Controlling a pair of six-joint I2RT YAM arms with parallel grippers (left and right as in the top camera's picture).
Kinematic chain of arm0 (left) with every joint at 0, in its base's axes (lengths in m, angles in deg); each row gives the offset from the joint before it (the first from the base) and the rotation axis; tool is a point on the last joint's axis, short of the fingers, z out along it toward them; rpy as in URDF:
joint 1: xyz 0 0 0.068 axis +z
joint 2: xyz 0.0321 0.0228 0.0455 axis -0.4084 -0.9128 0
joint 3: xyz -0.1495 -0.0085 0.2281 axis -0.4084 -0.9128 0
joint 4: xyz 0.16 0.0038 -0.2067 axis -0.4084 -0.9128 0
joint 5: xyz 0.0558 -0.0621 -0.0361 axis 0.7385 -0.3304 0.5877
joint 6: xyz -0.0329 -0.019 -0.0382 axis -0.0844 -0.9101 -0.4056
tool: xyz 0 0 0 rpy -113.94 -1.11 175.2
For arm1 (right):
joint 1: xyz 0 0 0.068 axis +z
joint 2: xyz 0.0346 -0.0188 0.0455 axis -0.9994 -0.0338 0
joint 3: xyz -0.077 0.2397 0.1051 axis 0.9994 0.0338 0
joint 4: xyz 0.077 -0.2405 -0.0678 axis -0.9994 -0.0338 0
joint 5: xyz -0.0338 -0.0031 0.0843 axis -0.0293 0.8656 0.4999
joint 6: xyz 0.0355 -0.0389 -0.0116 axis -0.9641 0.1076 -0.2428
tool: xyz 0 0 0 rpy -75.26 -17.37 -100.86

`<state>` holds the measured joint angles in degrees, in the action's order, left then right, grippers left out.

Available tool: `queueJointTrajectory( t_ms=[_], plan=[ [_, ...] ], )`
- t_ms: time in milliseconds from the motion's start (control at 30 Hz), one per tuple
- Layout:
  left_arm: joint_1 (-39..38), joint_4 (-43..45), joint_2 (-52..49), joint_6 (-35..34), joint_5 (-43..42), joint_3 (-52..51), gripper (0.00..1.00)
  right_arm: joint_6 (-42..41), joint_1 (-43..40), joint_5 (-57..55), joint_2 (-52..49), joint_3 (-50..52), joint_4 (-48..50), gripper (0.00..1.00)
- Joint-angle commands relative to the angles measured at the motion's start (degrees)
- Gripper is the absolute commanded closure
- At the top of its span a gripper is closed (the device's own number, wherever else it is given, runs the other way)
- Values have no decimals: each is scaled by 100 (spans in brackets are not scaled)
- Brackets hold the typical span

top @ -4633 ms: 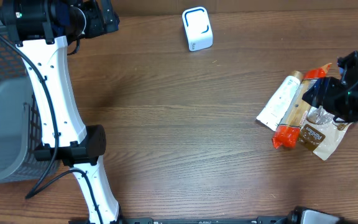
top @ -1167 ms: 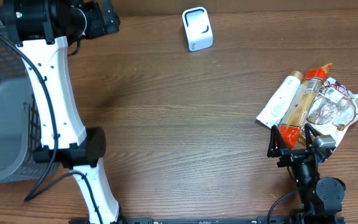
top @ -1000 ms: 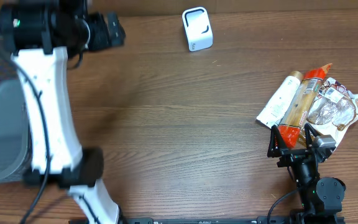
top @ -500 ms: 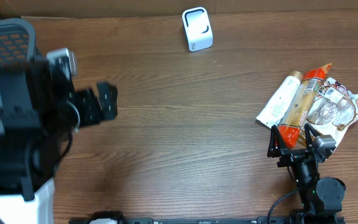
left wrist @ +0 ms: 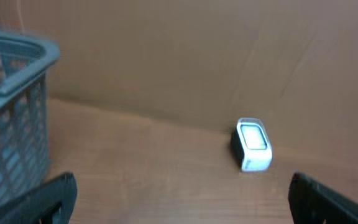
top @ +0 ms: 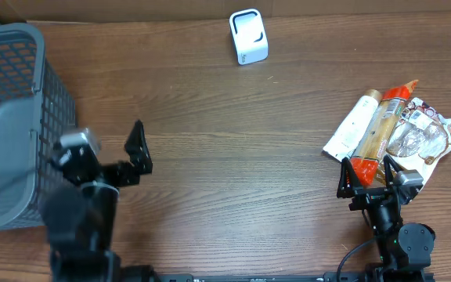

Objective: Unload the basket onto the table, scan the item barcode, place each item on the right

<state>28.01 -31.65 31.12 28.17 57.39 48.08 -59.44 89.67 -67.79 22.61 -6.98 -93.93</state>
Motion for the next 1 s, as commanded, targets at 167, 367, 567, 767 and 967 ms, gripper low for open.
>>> queueJointTrajectory(
  t_ms=[167,367,567,767,967],
  plan=[
    [20,1784,1580,286,59,-2308,1,-20,42,-35,68,59,31,0],
    [20,1840,2203,284,59,-3101,0,-20,42,-35,68,61,31,0],
    [20,1799,2636,282,59,-3720,0,-20,42,-35,68,59,31,0],
    [20,1244,2846,275,11,-3875,0,-20,42,-35,68,59,31,0],
    [20,1255,2844,278,13,-3875,0,-20,42,-35,68,59,31,0]
  ],
)
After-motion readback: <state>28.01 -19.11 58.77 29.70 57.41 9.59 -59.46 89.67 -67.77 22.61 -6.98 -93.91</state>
